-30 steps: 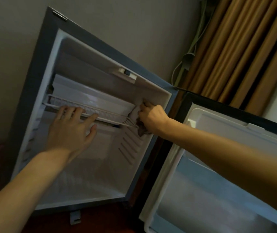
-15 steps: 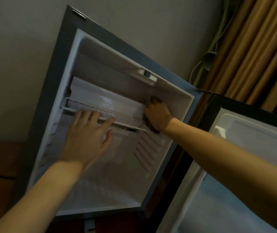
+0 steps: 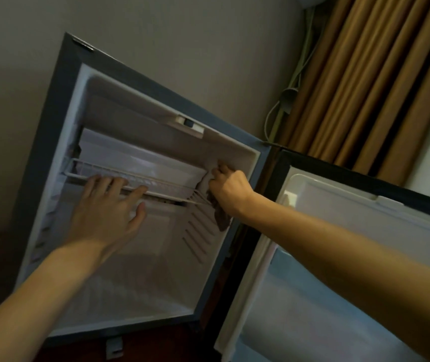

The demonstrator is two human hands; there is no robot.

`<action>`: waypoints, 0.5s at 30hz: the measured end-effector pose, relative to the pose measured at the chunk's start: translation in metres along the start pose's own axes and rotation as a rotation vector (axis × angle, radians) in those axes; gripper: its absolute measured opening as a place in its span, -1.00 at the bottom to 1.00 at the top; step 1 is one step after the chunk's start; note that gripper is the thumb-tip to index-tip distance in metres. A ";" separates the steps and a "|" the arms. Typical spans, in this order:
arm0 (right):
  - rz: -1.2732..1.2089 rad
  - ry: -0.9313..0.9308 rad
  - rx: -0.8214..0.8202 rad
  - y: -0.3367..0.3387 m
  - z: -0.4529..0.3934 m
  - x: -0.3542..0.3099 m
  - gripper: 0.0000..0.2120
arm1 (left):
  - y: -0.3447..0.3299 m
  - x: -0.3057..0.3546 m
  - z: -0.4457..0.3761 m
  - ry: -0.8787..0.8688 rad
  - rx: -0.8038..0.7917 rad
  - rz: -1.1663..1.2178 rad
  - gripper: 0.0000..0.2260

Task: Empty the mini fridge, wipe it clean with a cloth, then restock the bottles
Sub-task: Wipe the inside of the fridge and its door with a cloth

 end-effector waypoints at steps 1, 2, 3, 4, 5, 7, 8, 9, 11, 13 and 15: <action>-0.019 -0.012 0.029 0.001 -0.005 -0.001 -0.69 | 0.000 -0.001 0.000 -0.013 0.004 0.002 -0.57; -0.029 -0.022 0.066 0.000 -0.012 -0.003 -0.69 | -0.001 -0.002 0.000 -0.026 0.012 0.003 -0.58; -0.045 -0.037 0.044 -0.006 -0.022 -0.004 -0.66 | -0.002 -0.003 0.001 -0.034 0.025 0.004 -0.59; -0.043 -0.035 -0.014 -0.012 -0.032 -0.005 -0.63 | -0.003 -0.005 0.002 -0.043 0.038 0.004 -0.59; -0.015 -0.036 -0.061 -0.017 -0.041 -0.006 -0.63 | -0.003 -0.006 0.003 -0.052 0.048 0.006 -0.60; 0.004 -0.045 -0.029 -0.023 -0.056 -0.008 -0.67 | -0.005 -0.010 0.004 -0.077 0.065 0.011 -0.60; 0.000 -0.048 -0.007 -0.027 -0.062 -0.009 -0.67 | -0.007 -0.011 0.004 -0.092 0.074 0.011 -0.61; -0.013 -0.053 -0.001 -0.028 -0.066 -0.010 -0.67 | -0.008 -0.012 0.004 -0.106 0.080 0.009 -0.61; -0.023 -0.054 -0.022 -0.030 -0.070 -0.011 -0.65 | -0.009 -0.013 0.003 -0.110 0.087 -0.003 -0.60; -0.032 -0.046 -0.028 -0.029 -0.067 -0.010 -0.63 | -0.009 -0.011 0.003 -0.104 0.083 -0.019 -0.59; -0.037 -0.044 -0.051 -0.026 -0.057 -0.009 -0.62 | -0.007 -0.009 0.003 -0.086 0.054 -0.023 -0.59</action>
Point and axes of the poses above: each hand's wrist, its own z-axis away from the middle knuckle, its own y-axis out of the back of the hand, x = y × z, the point moved 1 cm from there along -z, towards the middle knuckle, and after that the axes turned 2 degrees about -x, right-handed, at the moved point
